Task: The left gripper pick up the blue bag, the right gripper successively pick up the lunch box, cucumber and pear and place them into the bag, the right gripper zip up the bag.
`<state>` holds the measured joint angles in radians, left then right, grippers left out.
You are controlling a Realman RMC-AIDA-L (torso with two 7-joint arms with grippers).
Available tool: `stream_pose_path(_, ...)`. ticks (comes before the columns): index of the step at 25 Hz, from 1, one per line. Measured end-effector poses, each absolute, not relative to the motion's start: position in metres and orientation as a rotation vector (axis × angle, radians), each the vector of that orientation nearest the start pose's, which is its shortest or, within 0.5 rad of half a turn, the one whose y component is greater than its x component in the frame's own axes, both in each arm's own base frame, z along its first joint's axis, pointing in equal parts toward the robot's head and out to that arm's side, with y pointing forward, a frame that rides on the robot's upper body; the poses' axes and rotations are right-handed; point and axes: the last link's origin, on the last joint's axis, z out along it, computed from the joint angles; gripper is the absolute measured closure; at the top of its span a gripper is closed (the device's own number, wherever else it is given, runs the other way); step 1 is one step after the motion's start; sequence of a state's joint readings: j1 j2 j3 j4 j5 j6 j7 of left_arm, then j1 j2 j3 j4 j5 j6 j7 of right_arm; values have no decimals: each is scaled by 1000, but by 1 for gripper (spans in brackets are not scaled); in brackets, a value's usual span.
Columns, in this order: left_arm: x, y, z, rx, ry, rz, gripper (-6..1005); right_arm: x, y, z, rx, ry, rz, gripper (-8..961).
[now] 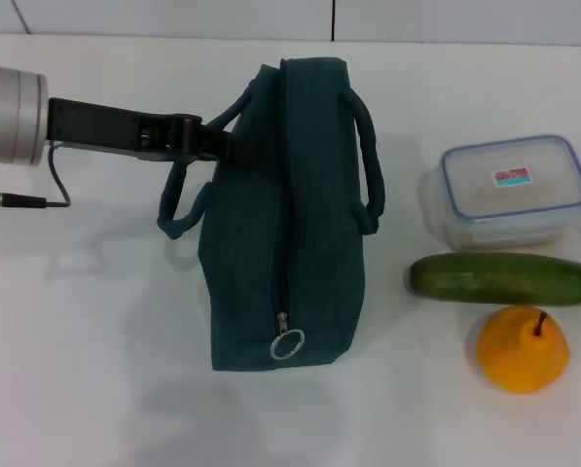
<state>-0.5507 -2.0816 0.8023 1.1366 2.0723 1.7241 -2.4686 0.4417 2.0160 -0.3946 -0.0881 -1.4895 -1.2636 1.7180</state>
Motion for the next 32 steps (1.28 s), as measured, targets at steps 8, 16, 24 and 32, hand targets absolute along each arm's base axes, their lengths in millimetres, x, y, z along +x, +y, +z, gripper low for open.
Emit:
stream_pose_path(8, -201, 343, 55, -2593, -1513, -565, 939, 347, 321, 1, -1494, 1711, 1362, 817)
stream_pose_path(16, -199, 344, 53, -2609, -1501, -554, 939, 355, 313, -3, -1454, 1742, 1336, 587)
stream_pose_path(24, -200, 345, 53, -2627, -1448, -548, 939, 353, 311, -12, -1414, 1787, 1356, 560)
stream_pose_path(32, -203, 342, 51, -2637, -1436, -546, 939, 340, 322, -18, -1388, 1815, 1416, 562)
